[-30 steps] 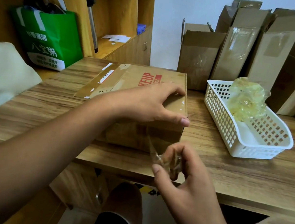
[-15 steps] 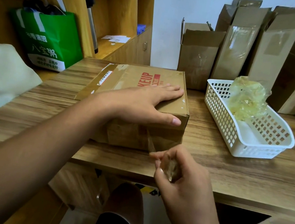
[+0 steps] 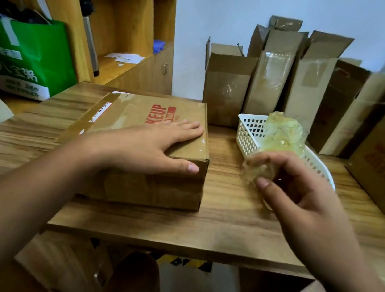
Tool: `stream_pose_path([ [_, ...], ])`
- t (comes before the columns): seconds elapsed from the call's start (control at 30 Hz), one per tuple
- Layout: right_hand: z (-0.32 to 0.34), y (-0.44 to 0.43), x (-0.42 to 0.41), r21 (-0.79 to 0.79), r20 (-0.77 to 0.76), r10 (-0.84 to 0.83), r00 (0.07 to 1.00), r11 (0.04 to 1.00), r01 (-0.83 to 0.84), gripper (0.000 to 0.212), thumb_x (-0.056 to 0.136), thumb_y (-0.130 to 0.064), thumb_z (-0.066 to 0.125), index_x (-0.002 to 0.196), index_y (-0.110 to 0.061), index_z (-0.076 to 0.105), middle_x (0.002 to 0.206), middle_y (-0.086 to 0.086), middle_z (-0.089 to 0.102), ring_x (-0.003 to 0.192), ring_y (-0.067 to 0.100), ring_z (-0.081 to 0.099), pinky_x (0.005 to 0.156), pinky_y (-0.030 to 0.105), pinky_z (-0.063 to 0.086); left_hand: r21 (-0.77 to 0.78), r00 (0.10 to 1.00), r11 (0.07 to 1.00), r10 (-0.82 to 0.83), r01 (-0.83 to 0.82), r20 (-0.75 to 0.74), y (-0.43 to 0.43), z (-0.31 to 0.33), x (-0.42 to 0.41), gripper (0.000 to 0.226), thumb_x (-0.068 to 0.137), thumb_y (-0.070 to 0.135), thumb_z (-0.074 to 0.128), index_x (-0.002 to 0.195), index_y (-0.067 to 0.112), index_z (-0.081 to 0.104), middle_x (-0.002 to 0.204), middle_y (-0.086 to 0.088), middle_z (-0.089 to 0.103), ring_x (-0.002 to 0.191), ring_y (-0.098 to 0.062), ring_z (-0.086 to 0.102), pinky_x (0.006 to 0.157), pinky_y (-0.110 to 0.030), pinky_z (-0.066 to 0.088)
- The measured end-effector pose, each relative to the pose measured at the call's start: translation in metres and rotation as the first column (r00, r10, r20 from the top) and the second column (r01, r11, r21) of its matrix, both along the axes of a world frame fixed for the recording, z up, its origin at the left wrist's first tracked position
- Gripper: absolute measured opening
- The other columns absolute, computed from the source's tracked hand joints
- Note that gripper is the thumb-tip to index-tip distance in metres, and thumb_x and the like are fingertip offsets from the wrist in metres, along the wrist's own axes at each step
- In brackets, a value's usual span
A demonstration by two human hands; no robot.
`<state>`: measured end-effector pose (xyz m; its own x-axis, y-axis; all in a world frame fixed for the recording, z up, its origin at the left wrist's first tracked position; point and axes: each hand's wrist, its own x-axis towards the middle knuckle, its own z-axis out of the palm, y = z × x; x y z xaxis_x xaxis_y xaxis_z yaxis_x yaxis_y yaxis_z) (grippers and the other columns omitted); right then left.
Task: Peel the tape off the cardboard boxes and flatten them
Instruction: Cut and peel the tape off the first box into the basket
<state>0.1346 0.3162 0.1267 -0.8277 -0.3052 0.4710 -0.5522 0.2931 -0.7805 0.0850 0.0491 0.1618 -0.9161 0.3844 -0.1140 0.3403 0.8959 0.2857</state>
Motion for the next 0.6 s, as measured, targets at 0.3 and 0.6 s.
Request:
stream_pose_path([
  [0.3, 0.038, 0.055, -0.067, 0.284, 0.071, -0.212, 0.975, 0.941, 0.184, 0.017, 0.097, -0.018, 0.064, 0.095, -0.034, 0.072, 0.104, -0.016, 0.074, 0.106, -0.003, 0.065, 0.101, 0.031, 0.049, -0.016, 0.999, 0.999, -0.04, 0.039, -0.017, -0.001, -0.003, -0.003, 0.101, 0.066, 0.095, 0.032, 0.154, 0.056, 0.002, 0.159, 0.035, -0.008, 0.145, 0.013, -0.007, 0.116, -0.016, -0.002],
  [0.6, 0.037, 0.057, -0.119, 0.352, 0.048, -0.329, 0.943, 0.889, 0.292, 0.015, 0.101, -0.011, 0.056, 0.102, -0.023, 0.066, 0.11, -0.004, 0.064, 0.089, 0.006, 0.073, 0.091, 0.041, 0.059, 0.0, 1.0, 1.0, -0.022, 0.022, -0.018, 0.001, -0.004, -0.003, 0.086, 0.077, 0.079, 0.044, 0.151, 0.058, 0.004, 0.153, 0.039, -0.01, 0.143, 0.016, -0.01, 0.111, -0.011, -0.004],
])
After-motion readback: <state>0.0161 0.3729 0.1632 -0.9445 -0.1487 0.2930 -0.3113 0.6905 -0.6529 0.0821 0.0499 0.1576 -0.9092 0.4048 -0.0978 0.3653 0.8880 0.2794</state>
